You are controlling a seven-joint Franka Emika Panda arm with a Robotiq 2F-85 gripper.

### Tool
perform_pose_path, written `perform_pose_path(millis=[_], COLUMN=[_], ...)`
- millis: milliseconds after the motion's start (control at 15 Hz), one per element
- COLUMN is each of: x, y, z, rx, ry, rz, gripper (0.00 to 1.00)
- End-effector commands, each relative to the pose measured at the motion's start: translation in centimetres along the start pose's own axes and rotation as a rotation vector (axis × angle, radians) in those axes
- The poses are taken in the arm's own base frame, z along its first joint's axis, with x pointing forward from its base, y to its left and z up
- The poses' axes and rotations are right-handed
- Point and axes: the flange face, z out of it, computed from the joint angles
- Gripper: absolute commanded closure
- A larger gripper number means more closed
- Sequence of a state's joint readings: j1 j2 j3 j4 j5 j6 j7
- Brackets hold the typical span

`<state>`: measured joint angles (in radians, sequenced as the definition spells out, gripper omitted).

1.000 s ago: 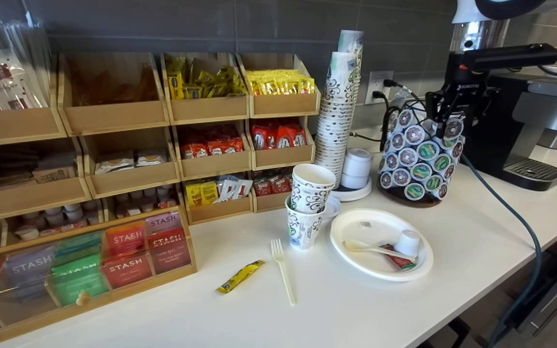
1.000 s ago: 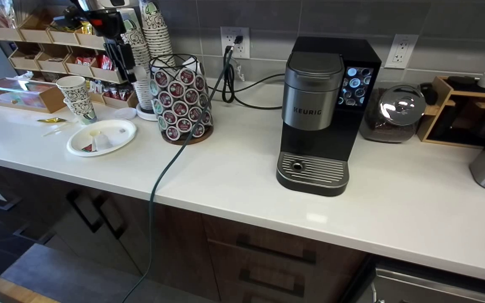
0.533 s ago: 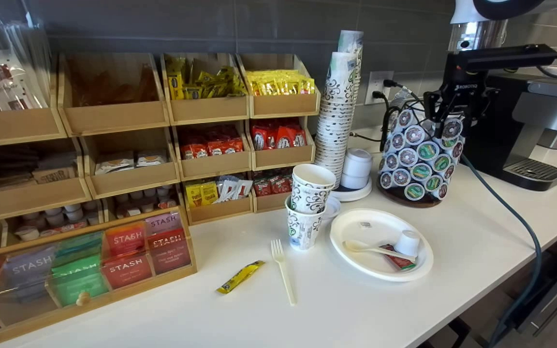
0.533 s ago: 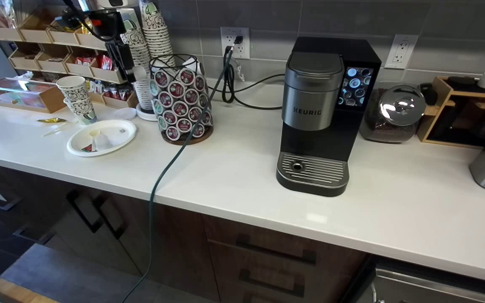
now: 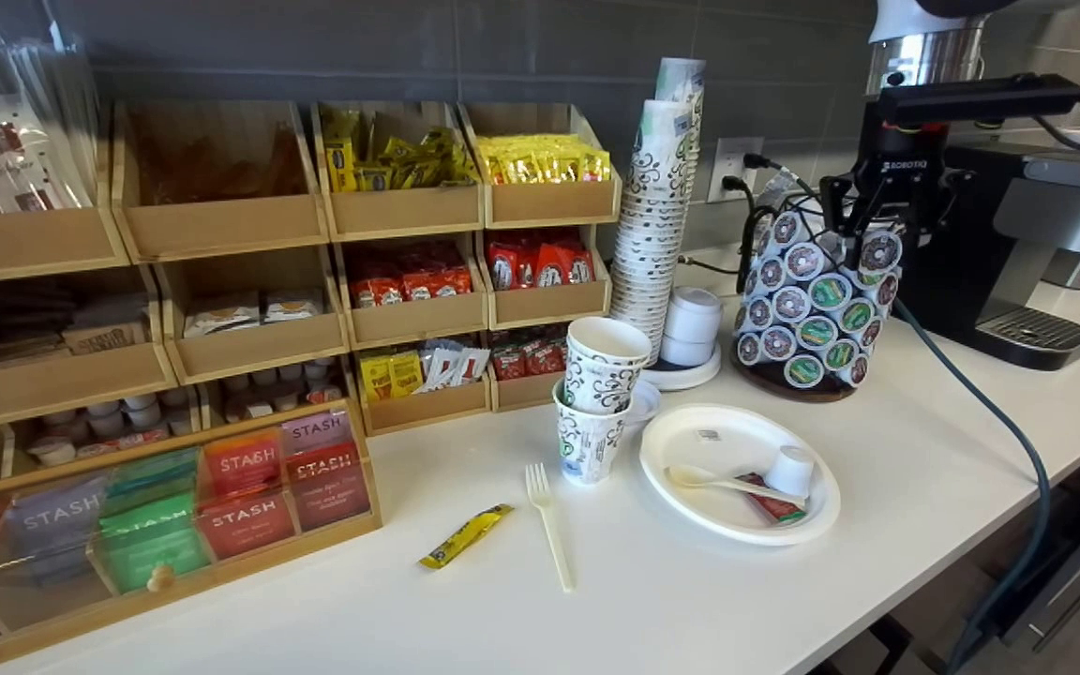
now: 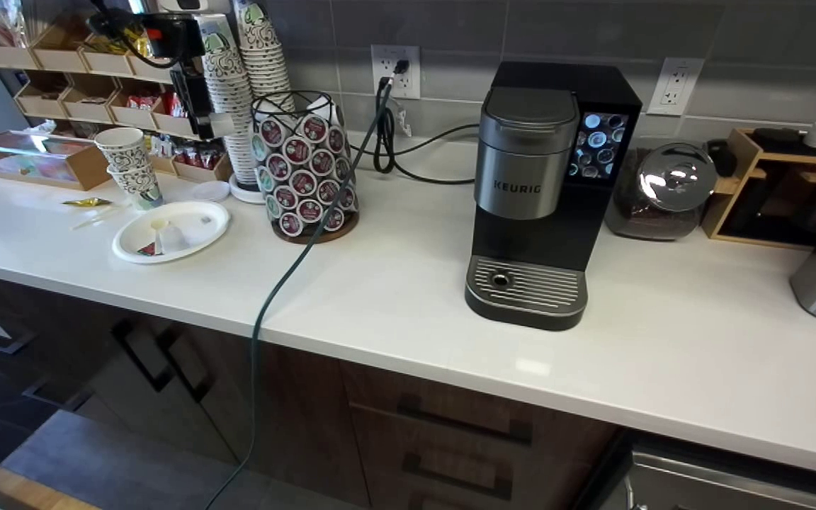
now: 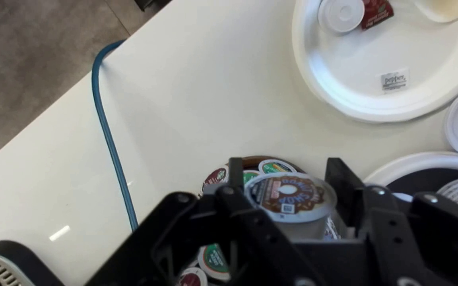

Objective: Put one coffee pod from the white plate on the stand

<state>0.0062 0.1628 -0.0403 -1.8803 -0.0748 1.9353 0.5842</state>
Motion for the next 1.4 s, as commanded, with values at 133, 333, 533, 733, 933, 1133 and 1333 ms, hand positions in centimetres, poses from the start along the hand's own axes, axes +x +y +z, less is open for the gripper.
perform_pose_path(millis=[133,333,533,733,933,1133,1333], x=[0.0,0.2,0.6,0.8,1.0,1.1,1.3], y=[0.0,-0.5,-0.7,-1.1,-1.5,-1.7,-1.8], z=[-0.3,-0.3,-0.6,-0.4,0.1,0.3,-0.1], rx=[0.001,0.013,0.025,0.005,-0.007,-0.008,0.002], ry=[-0.003,-0.01,0.026,0.043,0.038,0.039,0.044], rz=[0.001,0.053,0.108,0.152,0.179,0.198,0.223], gripper=[0.71,0.71,0.71,0.71,0.71,0.71,0.71])
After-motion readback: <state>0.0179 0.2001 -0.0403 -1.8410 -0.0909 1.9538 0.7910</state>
